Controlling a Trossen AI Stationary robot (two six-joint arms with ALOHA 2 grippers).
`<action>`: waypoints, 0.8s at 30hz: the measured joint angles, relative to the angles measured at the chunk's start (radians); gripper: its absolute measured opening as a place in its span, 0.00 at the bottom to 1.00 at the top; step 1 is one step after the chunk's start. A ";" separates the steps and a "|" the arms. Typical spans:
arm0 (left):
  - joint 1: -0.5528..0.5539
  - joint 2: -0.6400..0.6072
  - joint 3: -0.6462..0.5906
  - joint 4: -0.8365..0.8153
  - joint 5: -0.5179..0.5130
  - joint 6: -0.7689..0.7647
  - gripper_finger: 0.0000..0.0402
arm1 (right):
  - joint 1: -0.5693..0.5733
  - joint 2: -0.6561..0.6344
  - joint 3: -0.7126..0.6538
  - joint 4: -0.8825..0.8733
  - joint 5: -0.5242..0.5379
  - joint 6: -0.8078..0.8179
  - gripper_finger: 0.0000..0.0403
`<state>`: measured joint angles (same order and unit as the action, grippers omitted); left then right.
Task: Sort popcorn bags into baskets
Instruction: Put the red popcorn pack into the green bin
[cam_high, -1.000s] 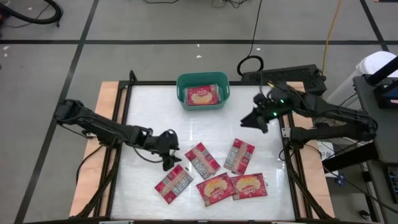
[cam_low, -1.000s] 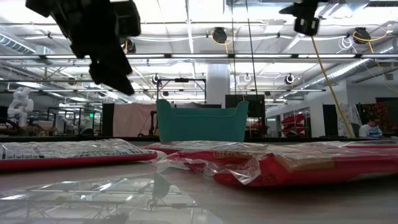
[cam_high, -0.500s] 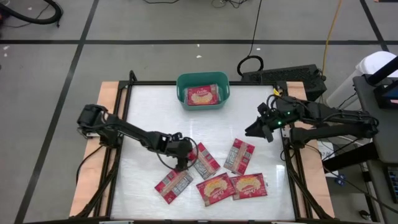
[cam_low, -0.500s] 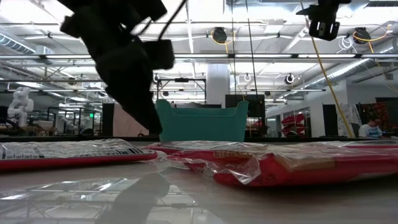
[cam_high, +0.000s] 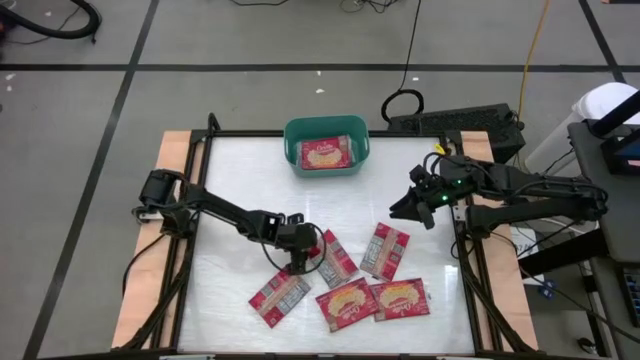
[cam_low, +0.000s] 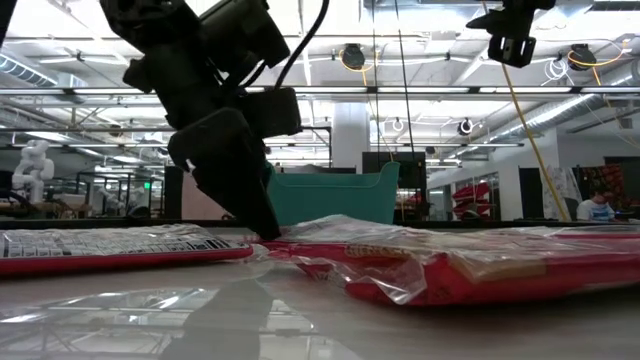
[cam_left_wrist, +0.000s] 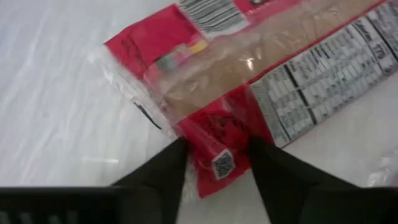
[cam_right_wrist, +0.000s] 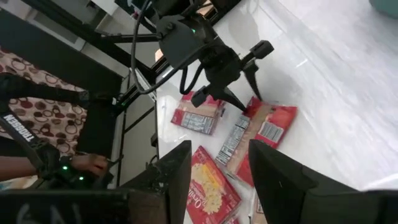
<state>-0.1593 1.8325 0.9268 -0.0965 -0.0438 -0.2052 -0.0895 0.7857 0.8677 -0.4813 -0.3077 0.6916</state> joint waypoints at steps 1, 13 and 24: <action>0.006 0.000 0.000 0.006 0.010 0.013 0.36 | 0.000 0.001 0.000 -0.001 0.014 0.000 0.38; 0.084 -0.091 -0.009 -0.004 0.117 -0.005 0.02 | -0.002 0.076 0.000 0.113 0.101 0.084 0.38; 0.181 -0.325 -0.006 -0.023 0.085 -0.035 0.01 | -0.003 0.228 0.000 0.389 0.138 0.164 0.38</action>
<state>0.0217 1.5070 0.9203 -0.1191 0.0410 -0.2399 -0.0921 1.0137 0.8677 -0.0923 -0.1700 0.8558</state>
